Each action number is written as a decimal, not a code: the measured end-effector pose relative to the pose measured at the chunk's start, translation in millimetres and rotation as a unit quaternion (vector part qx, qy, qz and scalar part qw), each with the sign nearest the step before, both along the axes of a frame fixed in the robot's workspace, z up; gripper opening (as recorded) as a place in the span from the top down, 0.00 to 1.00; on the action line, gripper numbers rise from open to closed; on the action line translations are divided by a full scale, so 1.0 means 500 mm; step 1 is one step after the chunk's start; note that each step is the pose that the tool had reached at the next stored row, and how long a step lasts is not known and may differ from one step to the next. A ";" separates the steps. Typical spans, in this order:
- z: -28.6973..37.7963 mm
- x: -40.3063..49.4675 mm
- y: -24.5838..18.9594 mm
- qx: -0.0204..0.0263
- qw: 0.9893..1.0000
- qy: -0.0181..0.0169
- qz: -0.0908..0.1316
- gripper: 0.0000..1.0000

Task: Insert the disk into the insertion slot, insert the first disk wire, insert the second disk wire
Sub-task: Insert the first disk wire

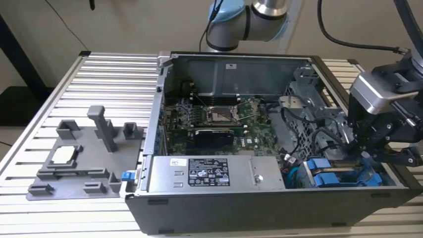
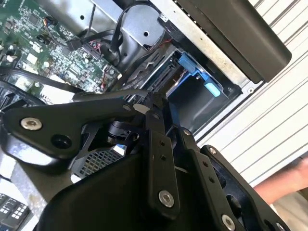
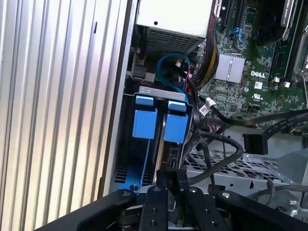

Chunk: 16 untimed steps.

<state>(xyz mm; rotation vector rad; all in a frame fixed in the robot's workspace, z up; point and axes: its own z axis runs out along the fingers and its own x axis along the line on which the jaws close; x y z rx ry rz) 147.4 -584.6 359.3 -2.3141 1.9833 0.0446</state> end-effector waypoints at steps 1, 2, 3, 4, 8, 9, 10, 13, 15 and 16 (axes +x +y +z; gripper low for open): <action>-0.001 0.000 0.0000 0.002 1.000 0.000 -0.002 0.81; -0.001 0.000 -0.0001 0.004 1.000 -0.001 -0.004 0.81; -0.001 0.000 0.0000 0.006 1.000 -0.001 -0.006 0.81; -0.002 0.000 0.0001 0.007 1.000 -0.002 -0.010 0.81; -0.004 0.000 0.0000 0.010 1.000 -0.003 -0.028 0.81; -0.004 0.000 0.0000 0.010 1.000 -0.003 -0.029 0.81; -0.004 0.000 -0.0001 0.010 1.000 -0.003 -0.029 0.81; -0.004 0.000 0.0000 0.010 1.000 -0.003 -0.029 0.81; -0.004 0.000 0.0000 0.010 1.000 -0.003 -0.029 0.81; -0.004 0.000 0.0000 0.010 1.000 -0.003 -0.029 0.81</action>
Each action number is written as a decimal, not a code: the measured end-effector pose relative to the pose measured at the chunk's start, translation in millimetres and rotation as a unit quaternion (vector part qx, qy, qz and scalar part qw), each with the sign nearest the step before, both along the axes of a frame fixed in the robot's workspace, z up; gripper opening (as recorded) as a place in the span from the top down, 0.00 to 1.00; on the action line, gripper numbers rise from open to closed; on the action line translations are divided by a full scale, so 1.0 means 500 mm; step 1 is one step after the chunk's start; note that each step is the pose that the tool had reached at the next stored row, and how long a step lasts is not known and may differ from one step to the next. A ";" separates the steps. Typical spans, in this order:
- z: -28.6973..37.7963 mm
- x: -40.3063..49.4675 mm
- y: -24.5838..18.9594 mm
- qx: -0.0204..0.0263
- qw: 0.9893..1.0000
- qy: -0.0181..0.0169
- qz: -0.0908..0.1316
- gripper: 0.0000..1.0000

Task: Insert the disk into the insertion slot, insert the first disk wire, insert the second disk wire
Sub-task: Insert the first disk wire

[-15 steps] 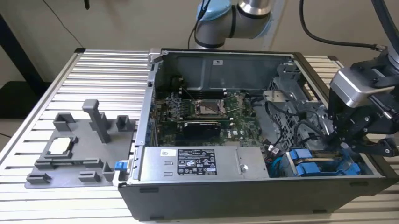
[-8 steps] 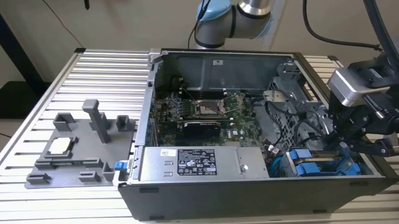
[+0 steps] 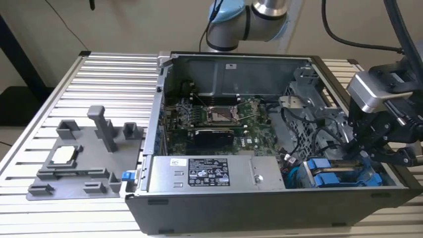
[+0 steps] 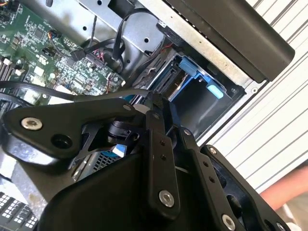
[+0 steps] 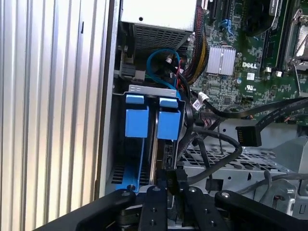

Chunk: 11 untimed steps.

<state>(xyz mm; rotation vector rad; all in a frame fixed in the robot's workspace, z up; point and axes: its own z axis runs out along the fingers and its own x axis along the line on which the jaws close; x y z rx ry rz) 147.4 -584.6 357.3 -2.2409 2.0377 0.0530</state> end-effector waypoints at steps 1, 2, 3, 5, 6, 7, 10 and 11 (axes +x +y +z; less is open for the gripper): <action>0.000 0.000 0.0000 0.000 1.000 0.000 0.000 0.81; 0.000 0.000 0.0000 0.000 1.000 0.000 0.000 0.81; 0.000 0.000 0.0000 0.000 1.000 0.000 0.000 0.81; 0.000 0.000 0.0000 0.000 1.000 0.000 0.000 0.81; 0.000 0.000 0.0000 0.000 1.000 0.000 0.000 0.81; 0.000 0.000 0.0000 0.001 1.000 -0.002 0.000 0.81; -0.003 0.000 0.0000 0.003 1.000 -0.010 -0.003 0.81; -0.004 0.000 0.0000 0.005 1.000 -0.010 -0.005 0.81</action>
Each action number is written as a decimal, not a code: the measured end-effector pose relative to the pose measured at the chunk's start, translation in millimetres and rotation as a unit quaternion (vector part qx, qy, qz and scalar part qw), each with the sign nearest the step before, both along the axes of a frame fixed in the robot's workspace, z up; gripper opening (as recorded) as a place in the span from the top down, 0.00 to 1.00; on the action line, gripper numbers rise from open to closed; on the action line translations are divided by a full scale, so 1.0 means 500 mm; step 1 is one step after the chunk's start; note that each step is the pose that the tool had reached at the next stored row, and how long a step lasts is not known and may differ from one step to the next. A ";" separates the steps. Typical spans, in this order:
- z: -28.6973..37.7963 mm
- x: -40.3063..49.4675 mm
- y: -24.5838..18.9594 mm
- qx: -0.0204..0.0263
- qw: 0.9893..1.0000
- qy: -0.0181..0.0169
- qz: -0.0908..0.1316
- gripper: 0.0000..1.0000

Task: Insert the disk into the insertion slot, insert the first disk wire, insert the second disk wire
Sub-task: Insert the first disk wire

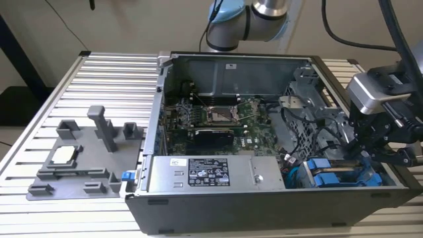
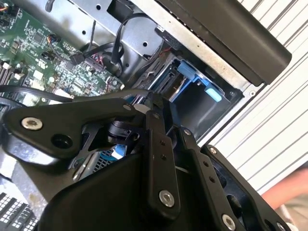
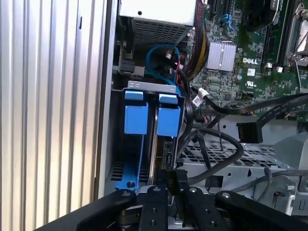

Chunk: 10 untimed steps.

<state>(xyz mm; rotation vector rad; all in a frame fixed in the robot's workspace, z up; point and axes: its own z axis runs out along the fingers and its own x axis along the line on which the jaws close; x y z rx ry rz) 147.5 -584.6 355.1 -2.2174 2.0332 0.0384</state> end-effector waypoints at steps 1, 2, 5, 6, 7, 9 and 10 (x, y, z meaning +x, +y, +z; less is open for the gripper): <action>-0.001 0.000 0.0001 0.001 1.000 0.000 -0.002 0.81; -0.003 0.000 0.0001 0.004 1.000 0.000 -0.004 0.81; -0.010 0.003 0.0000 0.009 1.000 0.000 -0.008 0.81; -0.011 0.005 0.0000 0.010 1.000 0.000 -0.009 0.81; -0.013 0.008 0.0001 0.010 1.000 0.000 -0.009 0.81; -0.016 0.013 -0.0002 0.011 1.000 0.001 -0.009 0.81; -0.018 0.015 -0.0005 0.011 1.000 0.002 -0.009 0.81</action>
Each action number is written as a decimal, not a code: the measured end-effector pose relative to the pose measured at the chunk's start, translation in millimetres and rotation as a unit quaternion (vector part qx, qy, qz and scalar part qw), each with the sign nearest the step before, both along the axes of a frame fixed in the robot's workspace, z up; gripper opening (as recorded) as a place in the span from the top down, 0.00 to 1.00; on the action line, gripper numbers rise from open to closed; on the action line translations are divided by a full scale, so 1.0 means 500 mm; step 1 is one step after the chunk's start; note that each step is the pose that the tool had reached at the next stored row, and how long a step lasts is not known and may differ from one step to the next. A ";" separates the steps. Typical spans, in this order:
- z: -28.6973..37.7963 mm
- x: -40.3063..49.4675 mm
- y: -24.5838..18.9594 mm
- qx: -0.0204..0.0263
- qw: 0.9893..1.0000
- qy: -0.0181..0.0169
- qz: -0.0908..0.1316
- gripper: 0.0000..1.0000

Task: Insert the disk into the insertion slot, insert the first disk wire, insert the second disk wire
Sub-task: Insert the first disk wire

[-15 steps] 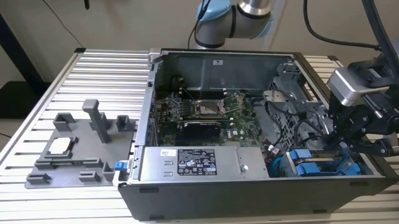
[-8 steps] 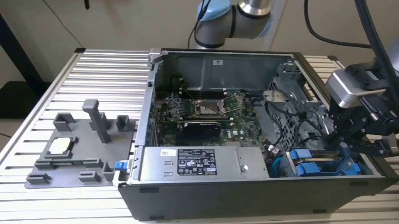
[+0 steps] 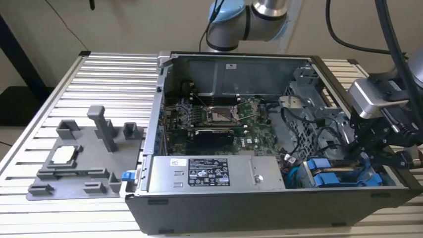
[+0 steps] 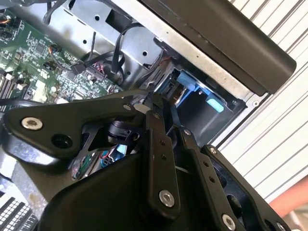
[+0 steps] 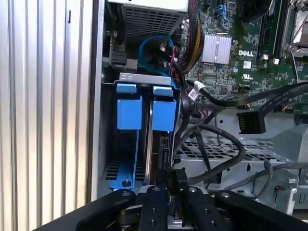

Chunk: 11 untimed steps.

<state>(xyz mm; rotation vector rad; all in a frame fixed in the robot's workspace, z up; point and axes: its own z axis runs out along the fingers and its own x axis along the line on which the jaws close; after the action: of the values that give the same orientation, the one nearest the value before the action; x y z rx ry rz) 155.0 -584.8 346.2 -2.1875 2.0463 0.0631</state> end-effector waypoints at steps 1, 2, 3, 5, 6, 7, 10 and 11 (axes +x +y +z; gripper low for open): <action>-0.001 0.001 -0.0004 0.000 1.000 0.001 0.000 0.81; -0.002 0.002 -0.0009 0.000 1.000 0.002 0.000 0.81; -0.003 0.003 -0.0011 0.000 1.000 0.002 0.000 0.81; -0.004 0.004 -0.0016 0.000 1.000 0.003 0.000 0.81; -0.005 0.005 -0.0018 0.000 1.000 0.003 0.000 0.81; -0.005 0.006 -0.0018 0.000 1.000 0.003 0.000 0.81; -0.007 0.007 -0.0018 0.000 1.000 0.003 0.000 0.81; -0.008 0.007 -0.0018 0.000 1.000 0.003 0.000 0.81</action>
<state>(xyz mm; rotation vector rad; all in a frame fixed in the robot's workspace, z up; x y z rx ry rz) 158.6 -585.8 342.1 -2.1909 2.0484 0.0700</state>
